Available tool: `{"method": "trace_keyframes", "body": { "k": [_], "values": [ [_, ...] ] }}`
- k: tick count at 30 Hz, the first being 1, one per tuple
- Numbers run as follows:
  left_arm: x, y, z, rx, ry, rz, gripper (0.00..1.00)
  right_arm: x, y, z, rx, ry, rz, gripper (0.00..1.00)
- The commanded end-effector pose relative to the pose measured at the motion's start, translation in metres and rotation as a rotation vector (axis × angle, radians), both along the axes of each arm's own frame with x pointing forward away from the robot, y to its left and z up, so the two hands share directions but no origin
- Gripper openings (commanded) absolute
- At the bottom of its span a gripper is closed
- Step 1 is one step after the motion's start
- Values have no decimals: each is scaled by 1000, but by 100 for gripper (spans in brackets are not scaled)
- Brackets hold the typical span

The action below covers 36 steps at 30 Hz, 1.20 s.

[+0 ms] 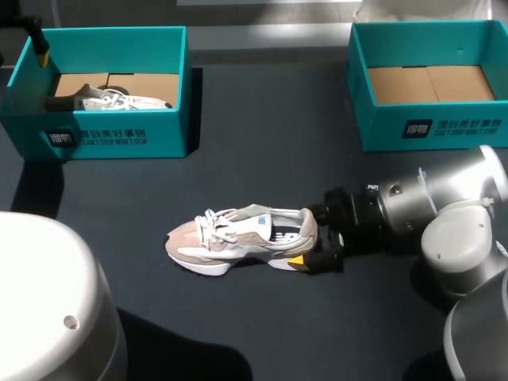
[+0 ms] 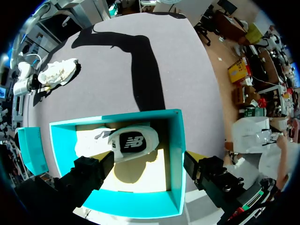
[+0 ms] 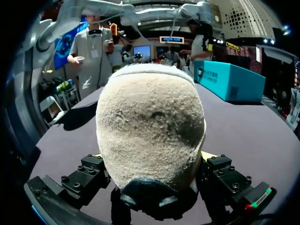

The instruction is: Take the shoe out of the shoebox, open the shoe tongue, remove and reinsert the insole, then place the shoe into the shoebox

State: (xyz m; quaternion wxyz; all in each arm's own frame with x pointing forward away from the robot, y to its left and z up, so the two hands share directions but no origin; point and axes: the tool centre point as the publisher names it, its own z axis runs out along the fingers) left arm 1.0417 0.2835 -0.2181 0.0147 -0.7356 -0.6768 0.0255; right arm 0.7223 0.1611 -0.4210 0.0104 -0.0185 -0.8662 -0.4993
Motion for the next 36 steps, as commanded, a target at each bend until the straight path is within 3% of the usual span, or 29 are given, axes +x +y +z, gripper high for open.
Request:
{"method": "trace_keyframes", "body": {
  "k": [1,5,6,7,8,36],
  "values": [
    [-1,0,0,2,-3,0,100,2,9,-8,7,-3,-5,100],
    [-1,0,0,2,-3,0,100,4,10,-12,-4,-5,-33,97],
    [-1,0,0,2,-3,0,100,4,10,-13,-5,-7,-38,47],
    [-1,0,0,2,-3,0,100,4,10,-13,-1,-7,-43,28],
    [-1,0,0,2,-3,0,100,4,9,-13,-14,-9,-53,0],
    [-1,0,0,2,-3,0,100,5,7,-13,-26,-25,-57,0]
  ]
}}
